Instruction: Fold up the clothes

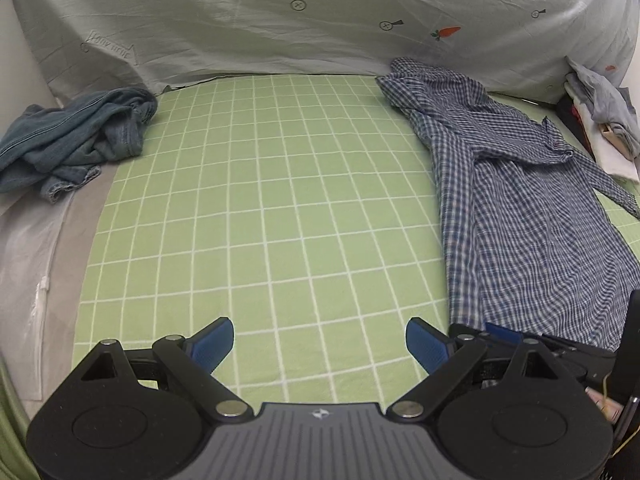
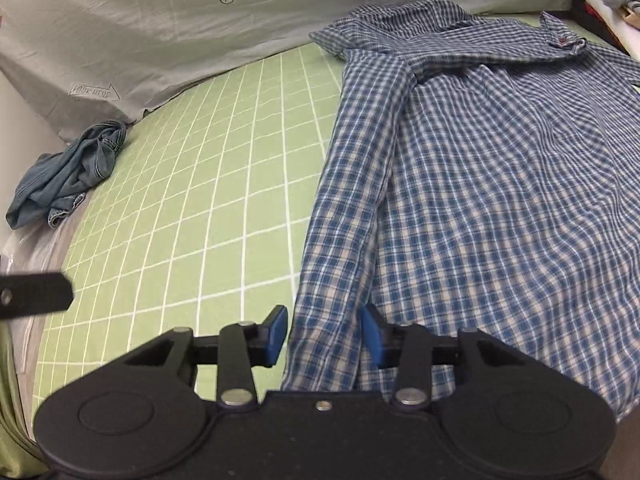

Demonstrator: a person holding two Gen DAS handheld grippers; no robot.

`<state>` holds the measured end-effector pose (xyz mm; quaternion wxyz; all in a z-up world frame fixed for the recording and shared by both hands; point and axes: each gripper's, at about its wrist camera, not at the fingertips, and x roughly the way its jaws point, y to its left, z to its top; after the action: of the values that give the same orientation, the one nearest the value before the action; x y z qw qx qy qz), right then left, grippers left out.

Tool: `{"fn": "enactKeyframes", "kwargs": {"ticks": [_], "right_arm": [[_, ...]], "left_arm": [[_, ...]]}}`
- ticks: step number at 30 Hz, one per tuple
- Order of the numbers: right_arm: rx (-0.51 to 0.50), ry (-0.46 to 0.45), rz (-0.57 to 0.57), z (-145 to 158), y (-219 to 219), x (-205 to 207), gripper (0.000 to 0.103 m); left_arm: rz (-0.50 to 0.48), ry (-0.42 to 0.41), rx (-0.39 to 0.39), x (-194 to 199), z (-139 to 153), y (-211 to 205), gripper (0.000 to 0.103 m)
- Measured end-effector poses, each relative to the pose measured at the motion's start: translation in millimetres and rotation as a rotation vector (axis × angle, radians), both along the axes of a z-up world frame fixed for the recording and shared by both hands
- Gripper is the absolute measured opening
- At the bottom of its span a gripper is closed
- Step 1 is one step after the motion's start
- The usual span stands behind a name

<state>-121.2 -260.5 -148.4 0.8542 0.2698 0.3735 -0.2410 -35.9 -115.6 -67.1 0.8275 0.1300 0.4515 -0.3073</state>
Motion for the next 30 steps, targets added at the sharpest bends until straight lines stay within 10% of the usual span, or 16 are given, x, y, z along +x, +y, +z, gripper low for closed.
{"fn": "enactKeyframes", "kwargs": {"ticks": [5, 20, 30], "right_arm": [[-0.015, -0.021, -0.004, 8.9, -5.1, -9.9, 0.006], [-0.288, 0.039, 0.037, 54.9, -68.6, -68.1, 0.004], [-0.191, 0.218, 0.104, 3.7, -140.5, -80.2, 0.010]], "left_arm": [[0.058, 0.017, -0.022, 5.8, 1.2, 5.8, 0.093], [-0.070, 0.038, -0.096, -37.1, 3.8, -117.1, 0.093], [0.012, 0.071, -0.009, -53.5, -10.6, -159.4, 0.093]]}}
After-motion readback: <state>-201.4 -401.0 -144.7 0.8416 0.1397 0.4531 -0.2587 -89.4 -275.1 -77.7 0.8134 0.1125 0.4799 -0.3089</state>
